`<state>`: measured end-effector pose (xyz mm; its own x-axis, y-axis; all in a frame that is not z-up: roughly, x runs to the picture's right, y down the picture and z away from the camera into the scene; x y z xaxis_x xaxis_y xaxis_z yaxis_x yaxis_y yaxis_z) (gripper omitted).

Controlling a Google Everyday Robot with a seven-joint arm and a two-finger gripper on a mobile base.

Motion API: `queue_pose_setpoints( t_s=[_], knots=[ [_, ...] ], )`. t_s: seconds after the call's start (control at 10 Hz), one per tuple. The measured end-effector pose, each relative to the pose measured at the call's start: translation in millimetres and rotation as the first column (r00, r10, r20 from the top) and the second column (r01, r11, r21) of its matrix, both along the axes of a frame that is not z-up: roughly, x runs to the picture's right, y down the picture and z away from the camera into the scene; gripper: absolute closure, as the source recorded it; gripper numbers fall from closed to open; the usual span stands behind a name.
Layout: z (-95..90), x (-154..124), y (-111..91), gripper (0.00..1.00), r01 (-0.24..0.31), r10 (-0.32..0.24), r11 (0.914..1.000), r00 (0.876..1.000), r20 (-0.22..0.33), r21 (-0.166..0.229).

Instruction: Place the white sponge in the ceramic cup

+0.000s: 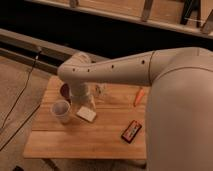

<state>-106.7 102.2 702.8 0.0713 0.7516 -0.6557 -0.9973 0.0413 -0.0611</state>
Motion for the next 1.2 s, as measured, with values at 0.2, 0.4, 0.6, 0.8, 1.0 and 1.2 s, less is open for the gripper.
queue_pose_setpoints(
  t_s=[0.2, 0.4, 0.6, 0.8, 1.0, 1.2],
  knots=[
    [0.0, 0.0, 0.0, 0.35, 0.000, 0.000, 1.0000, 1.000, 0.000, 0.000],
    [0.0, 0.0, 0.0, 0.35, 0.000, 0.000, 1.0000, 1.000, 0.000, 0.000],
    [0.0, 0.0, 0.0, 0.35, 0.000, 0.000, 1.0000, 1.000, 0.000, 0.000],
    [0.0, 0.0, 0.0, 0.35, 0.000, 0.000, 1.0000, 1.000, 0.000, 0.000],
    [1.5, 1.6, 2.3, 0.35, 0.011, -0.011, 0.9999, 1.000, 0.007, -0.005],
    [5.7, 3.1, 9.2, 0.35, 0.056, -0.056, 0.9983, 0.997, 0.046, -0.016]
  ],
)
